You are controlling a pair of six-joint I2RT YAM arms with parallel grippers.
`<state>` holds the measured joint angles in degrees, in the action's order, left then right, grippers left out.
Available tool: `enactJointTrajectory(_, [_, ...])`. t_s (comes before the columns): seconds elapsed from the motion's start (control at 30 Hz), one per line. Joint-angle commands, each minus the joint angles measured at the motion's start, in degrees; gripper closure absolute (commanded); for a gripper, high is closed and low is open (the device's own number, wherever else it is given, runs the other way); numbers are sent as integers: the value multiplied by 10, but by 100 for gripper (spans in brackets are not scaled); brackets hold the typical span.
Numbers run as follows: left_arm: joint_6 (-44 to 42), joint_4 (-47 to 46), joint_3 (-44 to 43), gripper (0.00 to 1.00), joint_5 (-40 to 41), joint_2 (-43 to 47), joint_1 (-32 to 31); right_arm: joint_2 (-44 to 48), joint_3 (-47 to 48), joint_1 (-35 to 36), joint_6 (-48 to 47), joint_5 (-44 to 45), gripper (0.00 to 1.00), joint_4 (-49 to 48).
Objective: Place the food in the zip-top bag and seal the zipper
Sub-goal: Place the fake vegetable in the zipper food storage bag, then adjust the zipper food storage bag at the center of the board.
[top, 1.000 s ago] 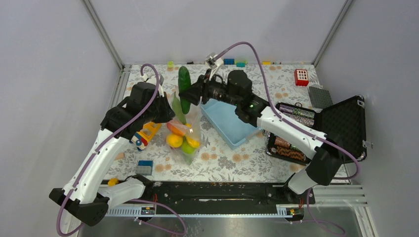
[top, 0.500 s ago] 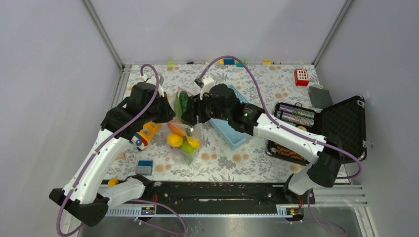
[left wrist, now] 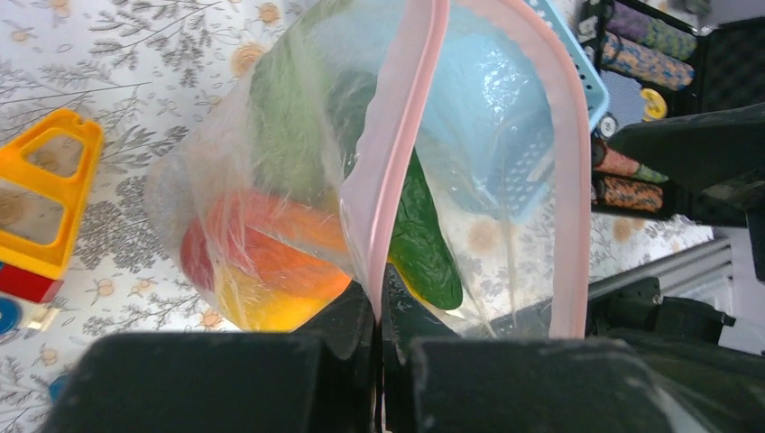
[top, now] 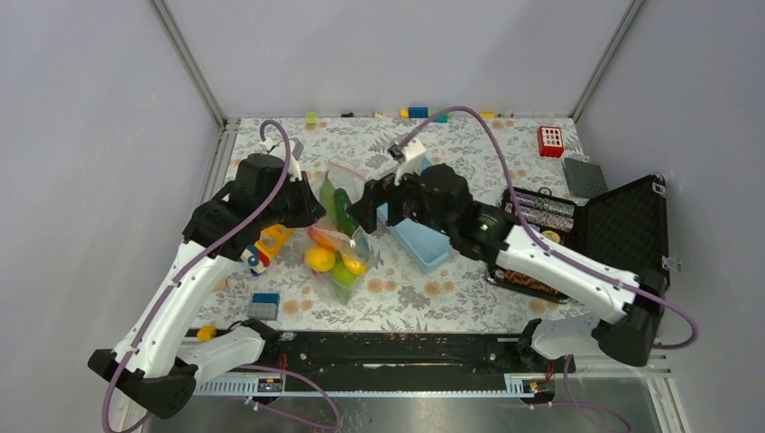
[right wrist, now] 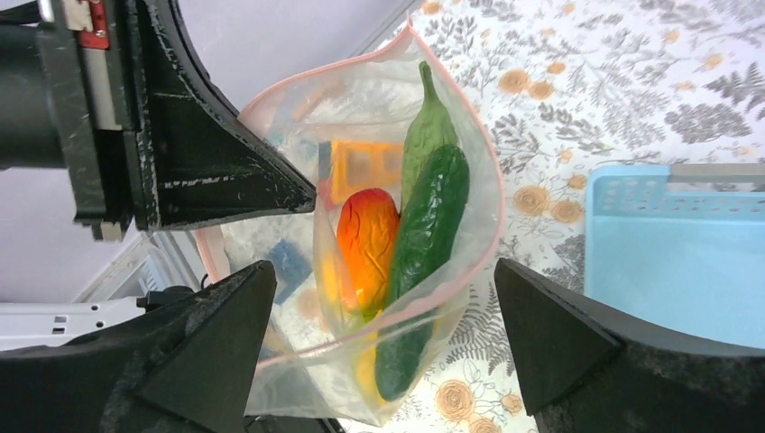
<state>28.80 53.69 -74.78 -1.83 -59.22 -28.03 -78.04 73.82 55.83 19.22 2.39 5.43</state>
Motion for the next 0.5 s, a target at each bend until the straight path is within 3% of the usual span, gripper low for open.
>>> enactJointTrajectory(0.0, [-20, -65, 1, 100, -86, 17, 3, 80, -75, 3, -33, 38, 0, -111])
enactJointTrajectory(0.2, [-38, -75, 7, 100, -155, 7, 3, 169, -177, 3, -104, 44, 0, -146])
enactJointTrajectory(0.33, [-41, -85, 13, 100, -193, 10, 3, 220, -217, 3, -145, 161, 0, -114])
enactJointTrajectory(0.47, [-51, -85, 23, 100, -208, 17, 3, 248, -237, 3, -245, 261, 0, -71])
